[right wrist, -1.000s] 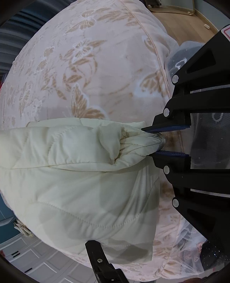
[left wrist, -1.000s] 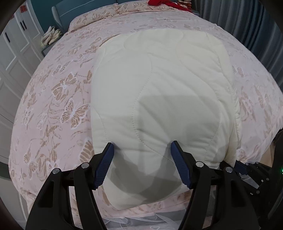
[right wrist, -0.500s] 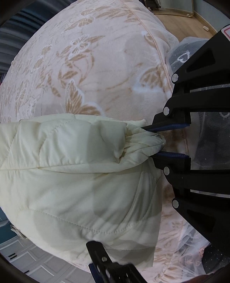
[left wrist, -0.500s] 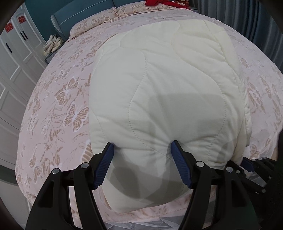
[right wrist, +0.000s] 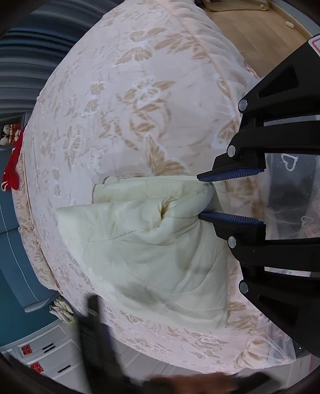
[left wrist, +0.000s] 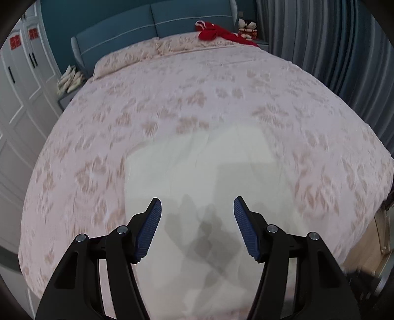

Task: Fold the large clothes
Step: 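Fold the rolled edge over with the right gripper while the left gripper presses the jacket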

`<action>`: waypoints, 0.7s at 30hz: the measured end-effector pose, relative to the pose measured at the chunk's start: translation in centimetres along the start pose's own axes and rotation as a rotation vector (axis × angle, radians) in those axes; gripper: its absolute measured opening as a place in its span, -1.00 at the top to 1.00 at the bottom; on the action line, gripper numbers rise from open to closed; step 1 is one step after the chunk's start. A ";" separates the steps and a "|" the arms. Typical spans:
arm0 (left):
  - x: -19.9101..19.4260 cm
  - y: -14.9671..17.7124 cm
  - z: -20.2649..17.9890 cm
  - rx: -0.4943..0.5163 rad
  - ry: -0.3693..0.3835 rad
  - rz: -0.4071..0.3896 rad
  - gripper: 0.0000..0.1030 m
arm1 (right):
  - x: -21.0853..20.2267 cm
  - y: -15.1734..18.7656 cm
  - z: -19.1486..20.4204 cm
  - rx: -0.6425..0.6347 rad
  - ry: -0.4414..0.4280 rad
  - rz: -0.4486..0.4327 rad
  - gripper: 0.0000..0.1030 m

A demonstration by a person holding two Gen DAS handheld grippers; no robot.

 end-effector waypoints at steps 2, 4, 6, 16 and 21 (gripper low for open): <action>1.6 -1.8 -0.5 0.007 -0.017 0.014 -0.14 | 1.3 1.3 -0.1 -0.022 0.011 0.057 0.75; 3.6 -2.5 -1.4 0.011 -0.013 0.060 -0.14 | 2.9 2.7 -0.8 -0.002 0.003 0.111 0.89; 4.8 -2.5 -2.1 0.028 -0.026 0.079 -0.13 | 4.7 4.8 -2.1 0.028 0.028 0.171 1.00; 8.7 -0.9 -5.8 0.111 -0.073 0.113 -0.12 | -1.8 0.2 -2.6 0.027 0.007 -0.026 1.00; 5.8 0.3 -3.0 0.065 -0.064 0.092 -0.13 | -0.9 -0.8 0.0 -0.055 0.031 0.007 1.00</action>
Point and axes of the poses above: each gripper's, at about its wrist camera, not at the fingertips, and x roughly the way its jaws point, z to its left, y to its underside, the point moved 8 cm from there along x, roughly the way its jaws point, and after that the axes turned 9 degrees about -x, right-handed, at the moved point
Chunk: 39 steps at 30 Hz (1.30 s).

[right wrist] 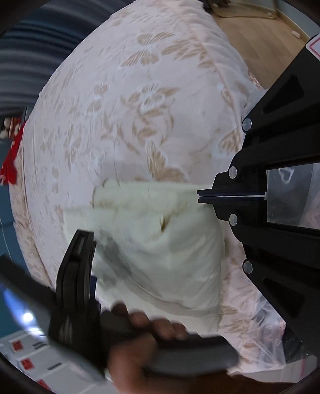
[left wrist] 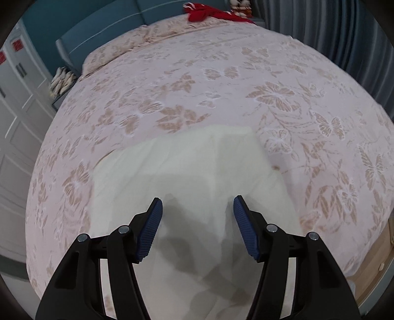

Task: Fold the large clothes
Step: 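Fold the rolled edge over with the right gripper while the left gripper presses the jacket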

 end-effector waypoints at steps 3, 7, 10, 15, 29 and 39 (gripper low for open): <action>-1.3 2.0 2.7 -0.022 -0.020 -0.012 -0.13 | -0.1 -0.7 0.6 -0.011 0.020 -0.008 1.00; -2.0 4.4 5.8 -0.068 -0.019 0.009 -0.13 | -1.5 -2.6 1.2 -0.012 0.022 -0.054 1.00; -1.9 5.3 7.1 -0.087 -0.018 0.027 -0.13 | -0.9 -3.4 2.0 -0.040 0.028 -0.047 1.00; -1.0 6.5 7.0 -0.085 -0.003 0.052 -0.13 | 2.8 -1.9 3.0 -0.049 0.013 0.071 0.99; 1.6 8.4 5.9 -0.033 -0.020 0.063 -0.17 | 8.4 0.5 2.6 -0.027 0.012 0.204 0.99; 1.6 8.6 5.9 -0.045 0.005 0.059 -0.17 | 9.7 0.5 2.6 -0.037 0.022 0.223 0.99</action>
Point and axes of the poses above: each gripper's, at about its wrist camera, not at the fingertips, and x roughly the way its jaws point, z to its left, y to its underside, the point moved 8 cm from there along x, roughly the way its jaws point, and after that the axes turned 9 degrees about -x, right-handed, at the moved point
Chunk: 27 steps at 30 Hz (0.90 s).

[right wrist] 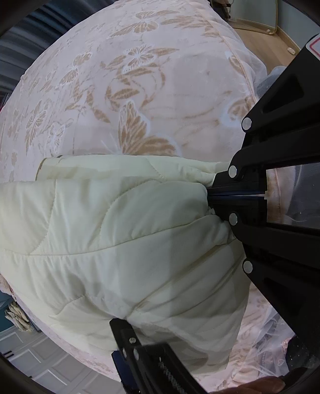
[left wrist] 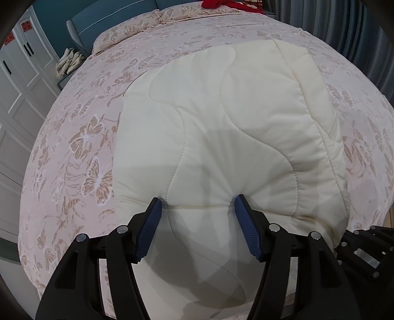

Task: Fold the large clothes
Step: 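Fold the rolled edge over with the right gripper while the left gripper presses the jacket, then grasp the jacket's folded end with both grippers and lift it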

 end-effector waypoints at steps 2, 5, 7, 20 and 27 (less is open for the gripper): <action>-1.1 -0.3 0.7 -0.054 0.060 -0.008 -0.21 | -1.2 0.0 -0.4 0.036 -0.025 -0.017 0.99; -3.0 -0.5 4.1 -0.177 0.122 -0.024 -0.34 | -5.3 -0.6 -1.9 0.116 -0.057 -0.113 0.82; -3.7 -0.7 6.8 -0.254 0.138 -0.033 -0.56 | -8.6 -1.8 -3.3 0.169 -0.048 -0.206 0.04; 2.4 1.2 11.0 -0.507 0.359 0.157 -0.90 | -1.7 -4.4 -2.1 0.264 -0.232 -0.119 -0.71; 5.1 1.5 7.6 -0.496 0.479 0.218 -0.91 | 1.8 -4.4 -1.8 0.369 -0.395 -0.096 -0.82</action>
Point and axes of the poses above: each gripper's, at about its wrist camera, not at the fingertips, and x roughly the way its jaws point, z to its left, y to its underside, the point moved 8 cm from there along x, roughly the way its jaws point, and after that the axes turned 9 degrees about -x, right-handed, at the moved point
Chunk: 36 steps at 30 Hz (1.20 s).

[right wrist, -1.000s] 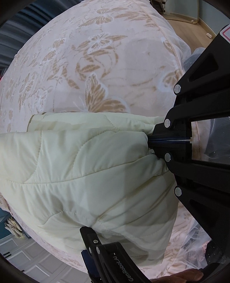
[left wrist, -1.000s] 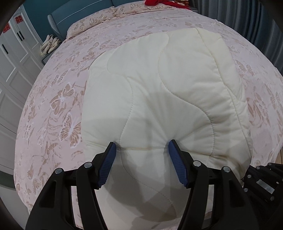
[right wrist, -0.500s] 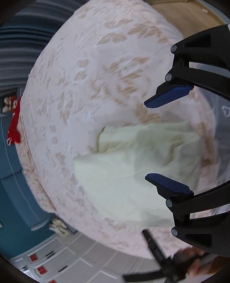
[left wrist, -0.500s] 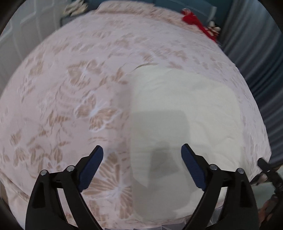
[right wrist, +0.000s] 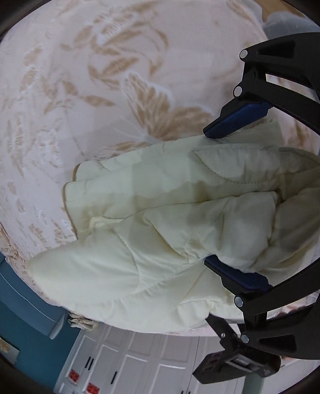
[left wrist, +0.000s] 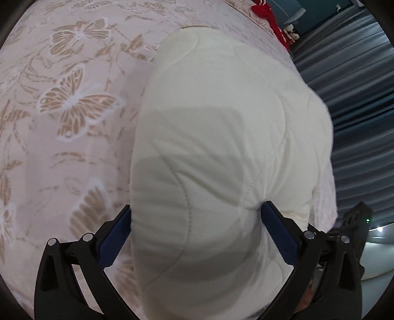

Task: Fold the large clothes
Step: 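Grasp the jacket's folded end with both grippers and lift it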

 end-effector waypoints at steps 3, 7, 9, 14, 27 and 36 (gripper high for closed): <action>0.0 0.1 -0.9 0.034 -0.025 0.002 -0.83 | 0.1 -0.2 0.7 -0.016 -0.021 -0.007 -0.56; -2.3 0.5 -3.4 0.192 -0.092 -0.060 -0.30 | -1.8 -0.9 2.8 -0.134 0.042 -0.037 0.19; -3.4 0.5 -4.5 0.250 -0.116 -0.092 -0.14 | -3.0 -1.1 4.4 -0.193 0.092 -0.065 0.31; -8.2 -0.3 -7.6 0.390 -0.166 -0.230 0.00 | -6.1 -1.3 8.4 -0.286 0.135 -0.160 0.41; -22.5 -4.1 -8.3 0.479 -0.204 -0.554 0.00 | -12.7 -4.0 21.6 -0.508 0.141 -0.398 0.41; -27.2 -7.1 -5.6 0.465 -0.231 -0.670 -0.01 | -12.6 -5.6 29.0 -0.651 0.203 -0.480 0.41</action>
Point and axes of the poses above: each gripper's, at about its wrist camera, not at the fingertips, and x roughly the way its jaws point, z to its left, y to its underside, the point moved 8 cm from there along x, roughly the way its jaws point, and after that the axes turned 9 degrees about -x, right-handed, at the moved point
